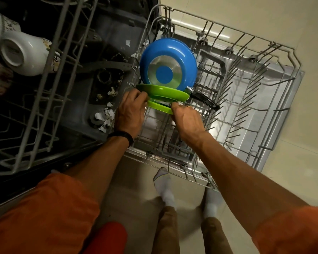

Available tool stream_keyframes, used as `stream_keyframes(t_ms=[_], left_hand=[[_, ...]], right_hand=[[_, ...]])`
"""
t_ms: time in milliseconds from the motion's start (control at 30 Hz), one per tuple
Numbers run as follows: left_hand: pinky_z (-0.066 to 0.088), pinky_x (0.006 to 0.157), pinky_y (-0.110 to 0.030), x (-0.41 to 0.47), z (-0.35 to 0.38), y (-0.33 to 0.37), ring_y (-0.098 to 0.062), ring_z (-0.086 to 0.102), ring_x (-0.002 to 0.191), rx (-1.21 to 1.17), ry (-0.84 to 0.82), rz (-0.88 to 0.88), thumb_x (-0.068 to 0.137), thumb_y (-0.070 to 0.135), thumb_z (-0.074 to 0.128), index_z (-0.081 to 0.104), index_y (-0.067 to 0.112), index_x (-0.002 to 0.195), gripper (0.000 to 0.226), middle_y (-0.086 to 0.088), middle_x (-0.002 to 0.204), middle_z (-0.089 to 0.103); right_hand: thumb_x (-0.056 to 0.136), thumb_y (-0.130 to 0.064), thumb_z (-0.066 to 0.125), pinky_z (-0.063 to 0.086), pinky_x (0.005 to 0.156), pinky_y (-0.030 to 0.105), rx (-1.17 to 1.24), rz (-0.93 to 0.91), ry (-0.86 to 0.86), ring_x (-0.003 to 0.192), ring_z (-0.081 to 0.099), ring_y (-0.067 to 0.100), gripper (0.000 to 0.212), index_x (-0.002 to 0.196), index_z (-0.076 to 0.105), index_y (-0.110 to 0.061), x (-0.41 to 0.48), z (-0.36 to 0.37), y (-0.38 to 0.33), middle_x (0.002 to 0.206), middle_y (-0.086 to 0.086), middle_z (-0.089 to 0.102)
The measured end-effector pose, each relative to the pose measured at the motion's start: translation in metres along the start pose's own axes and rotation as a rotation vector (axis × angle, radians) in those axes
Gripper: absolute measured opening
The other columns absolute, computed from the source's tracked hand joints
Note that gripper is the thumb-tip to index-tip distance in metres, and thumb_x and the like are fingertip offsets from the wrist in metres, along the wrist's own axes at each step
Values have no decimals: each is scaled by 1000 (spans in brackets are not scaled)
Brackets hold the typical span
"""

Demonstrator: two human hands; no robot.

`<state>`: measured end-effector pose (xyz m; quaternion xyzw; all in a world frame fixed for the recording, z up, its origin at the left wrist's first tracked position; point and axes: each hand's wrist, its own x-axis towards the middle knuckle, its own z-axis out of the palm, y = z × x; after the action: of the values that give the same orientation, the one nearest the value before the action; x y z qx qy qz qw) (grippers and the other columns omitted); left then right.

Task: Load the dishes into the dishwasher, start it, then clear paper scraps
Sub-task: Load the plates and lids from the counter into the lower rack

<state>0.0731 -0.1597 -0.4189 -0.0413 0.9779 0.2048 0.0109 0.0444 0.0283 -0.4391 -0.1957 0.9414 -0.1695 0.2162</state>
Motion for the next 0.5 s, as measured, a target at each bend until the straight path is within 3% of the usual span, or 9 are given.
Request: stream_keyframes(t_ms=[133, 267, 367, 500], left_hand=[[49, 77, -44, 16, -3, -4, -32, 55, 98, 39, -22, -72, 88, -2, 65, 64, 10, 90, 12, -8, 96, 63], [49, 78, -45, 15, -5, -1, -31, 56, 96, 30, -37, -102, 89, 0, 66, 65, 8, 93, 9, -10, 100, 61], [51, 85, -41, 5, -6, 6, -31, 58, 104, 3, -50, -125, 90, 6, 70, 66, 6, 105, 15, -12, 113, 60], [53, 89, -44, -16, -6, 15, -33, 60, 111, 31, -80, -29, 92, 11, 70, 64, 7, 124, 33, -15, 126, 60]], right_hand=[[104, -9, 51, 38, 63, 36, 4, -19, -16, 67, 51, 22, 15, 119, 50, -6, 7, -1, -10, 83, 7, 56], [102, -12, 56, 56, 68, 45, 69, -29, 6, 68, 58, 25, 16, 117, 52, -7, 2, -4, -6, 84, 8, 61], [102, -29, 60, 56, 72, 43, 125, 17, 61, 76, 57, 23, 24, 115, 54, -11, -13, -4, 2, 93, 7, 64], [109, -42, 41, 53, 82, 37, 282, 137, 106, 98, 62, 23, 38, 129, 59, -16, -31, -2, 5, 115, 7, 66]])
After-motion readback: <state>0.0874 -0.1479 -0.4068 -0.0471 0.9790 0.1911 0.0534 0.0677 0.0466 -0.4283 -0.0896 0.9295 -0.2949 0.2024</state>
